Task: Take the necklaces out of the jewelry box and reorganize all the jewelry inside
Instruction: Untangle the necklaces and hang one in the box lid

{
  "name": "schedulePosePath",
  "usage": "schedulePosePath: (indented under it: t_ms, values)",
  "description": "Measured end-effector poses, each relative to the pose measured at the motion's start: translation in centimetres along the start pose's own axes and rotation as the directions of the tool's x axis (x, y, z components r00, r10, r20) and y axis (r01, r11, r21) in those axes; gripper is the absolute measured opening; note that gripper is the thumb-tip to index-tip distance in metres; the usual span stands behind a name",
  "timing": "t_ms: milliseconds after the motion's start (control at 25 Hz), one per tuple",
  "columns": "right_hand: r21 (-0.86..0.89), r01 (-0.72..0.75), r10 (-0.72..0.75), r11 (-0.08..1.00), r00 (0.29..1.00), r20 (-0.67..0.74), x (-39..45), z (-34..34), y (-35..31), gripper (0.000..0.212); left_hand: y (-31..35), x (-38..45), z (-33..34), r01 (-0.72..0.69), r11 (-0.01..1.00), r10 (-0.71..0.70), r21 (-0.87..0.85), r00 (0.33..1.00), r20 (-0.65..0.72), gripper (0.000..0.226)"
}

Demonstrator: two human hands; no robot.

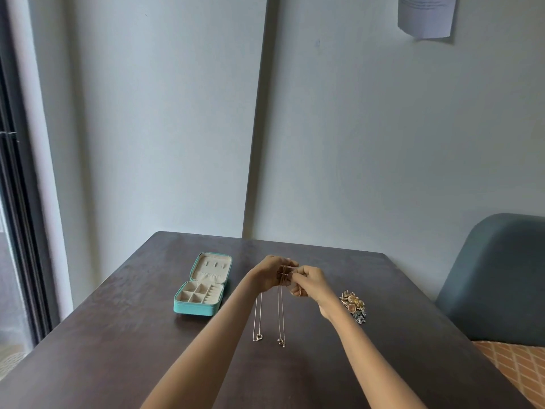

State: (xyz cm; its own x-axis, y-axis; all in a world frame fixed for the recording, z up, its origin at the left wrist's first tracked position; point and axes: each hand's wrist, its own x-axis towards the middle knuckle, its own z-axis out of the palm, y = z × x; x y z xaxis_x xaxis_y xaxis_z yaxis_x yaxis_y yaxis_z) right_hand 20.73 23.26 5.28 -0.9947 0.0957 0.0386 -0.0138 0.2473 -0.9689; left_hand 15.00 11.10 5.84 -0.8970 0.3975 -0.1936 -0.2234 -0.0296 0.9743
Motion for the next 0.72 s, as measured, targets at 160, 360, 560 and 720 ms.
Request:
schedulePosePath:
  t_ms: [160, 360, 560, 720]
  values:
    - [0.047, 0.016, -0.011, 0.999, 0.995, -0.103, 0.2, -0.4, 0.5, 0.008, -0.1, -0.8, 0.5, 0.033, 0.991, -0.044, 0.128, 0.996, 0.083, 0.026]
    - [0.154, 0.064, -0.041, 0.986, 0.988, -0.152, 0.7, -1.1, 0.6, 0.015, 0.1, -0.8, 0.5, 0.055, 0.990, -0.076, 0.127, 0.983, 0.169, 0.035]
    - [0.148, 0.117, -0.086, 0.982, 0.976, -0.200, 0.7, -0.6, 0.9, 0.015, 0.0, -1.1, 1.0, 0.065, 0.980, -0.103, 0.189, 0.974, 0.200, 0.038]
    - [0.242, -0.097, 0.081, 0.965, 0.994, 0.078, 0.5, -0.7, 1.4, 0.018, 0.0, -1.4, 1.3, 0.084, 0.981, -0.114, 0.177, 0.980, 0.165, 0.042]
